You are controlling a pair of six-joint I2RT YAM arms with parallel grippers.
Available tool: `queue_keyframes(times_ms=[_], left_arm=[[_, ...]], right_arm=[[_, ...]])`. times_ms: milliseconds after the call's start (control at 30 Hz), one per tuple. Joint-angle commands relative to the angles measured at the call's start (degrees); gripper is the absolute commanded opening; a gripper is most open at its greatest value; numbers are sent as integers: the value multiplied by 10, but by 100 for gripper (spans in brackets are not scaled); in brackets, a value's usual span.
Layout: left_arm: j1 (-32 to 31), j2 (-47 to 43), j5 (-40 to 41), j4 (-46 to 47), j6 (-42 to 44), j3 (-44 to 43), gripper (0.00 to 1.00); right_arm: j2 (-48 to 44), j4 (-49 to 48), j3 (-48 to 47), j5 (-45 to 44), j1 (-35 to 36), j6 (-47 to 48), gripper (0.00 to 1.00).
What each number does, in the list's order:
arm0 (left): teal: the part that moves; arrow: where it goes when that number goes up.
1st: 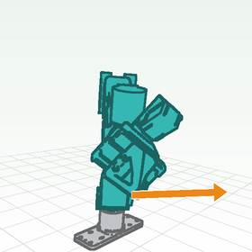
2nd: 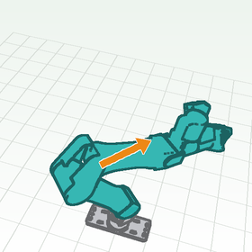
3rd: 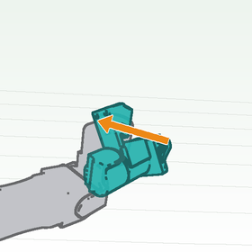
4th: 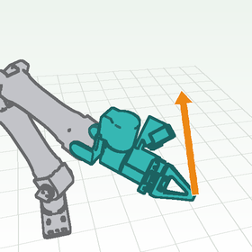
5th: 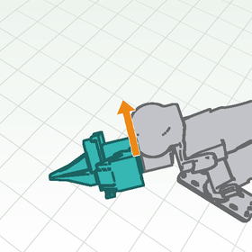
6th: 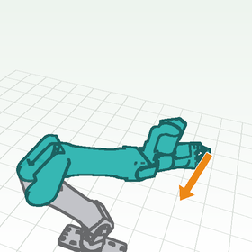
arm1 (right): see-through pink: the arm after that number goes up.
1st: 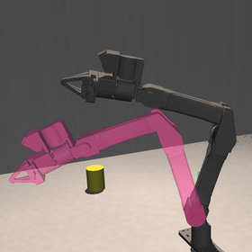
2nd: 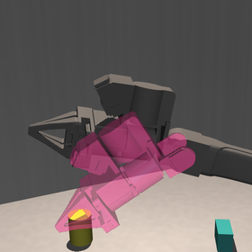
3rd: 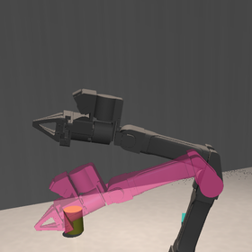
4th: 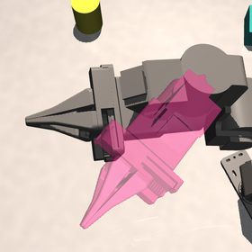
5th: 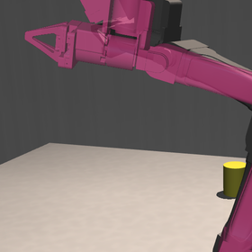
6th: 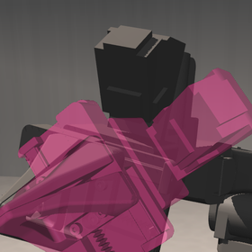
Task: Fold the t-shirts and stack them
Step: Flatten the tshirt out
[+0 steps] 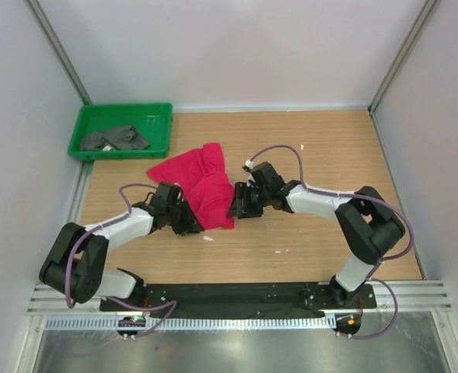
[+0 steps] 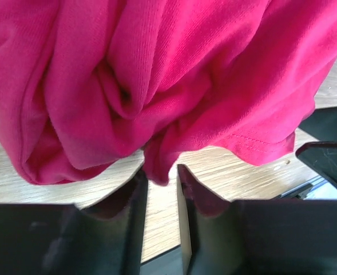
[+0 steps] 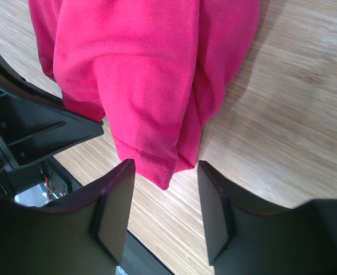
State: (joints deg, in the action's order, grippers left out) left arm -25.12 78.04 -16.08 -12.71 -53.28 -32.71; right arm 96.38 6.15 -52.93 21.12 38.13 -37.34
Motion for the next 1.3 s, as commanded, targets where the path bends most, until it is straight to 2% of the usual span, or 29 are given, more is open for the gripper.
queue_keyframes(times_ms=[0,100,133,233,400,567,733,900,1033,1133,1267], left_arm=[[-2,7,-10,18,14,-24,20],[-2,2,-21,8,14,-28,4],[-2,-3,-24,-1,13,-29,2],[-2,-41,-26,-24,14,-31,0],[-2,-146,-29,-52,12,-38,0],[-3,-229,-76,-88,19,-78,0],[-3,-319,-93,-159,67,-199,0],[-3,-363,-172,-169,77,-342,0],[-3,-366,-207,-178,79,-480,0],[-3,-364,-216,-183,66,-535,0],[-3,-349,-210,-171,39,-628,0]], right_arm=[[5,-27,-6,14,1,-14,52],[7,-18,-12,14,1,-13,33],[0,-14,-16,16,1,-13,19],[-16,-15,-13,23,1,-16,1],[-77,-6,9,4,7,-21,2],[-215,40,8,-18,13,-25,2],[-333,47,-28,8,50,-15,2],[-439,44,-103,0,92,-30,2],[-456,24,-168,30,112,-96,1],[-431,-16,-230,61,122,-132,2],[-401,-21,-344,59,135,-149,1]])
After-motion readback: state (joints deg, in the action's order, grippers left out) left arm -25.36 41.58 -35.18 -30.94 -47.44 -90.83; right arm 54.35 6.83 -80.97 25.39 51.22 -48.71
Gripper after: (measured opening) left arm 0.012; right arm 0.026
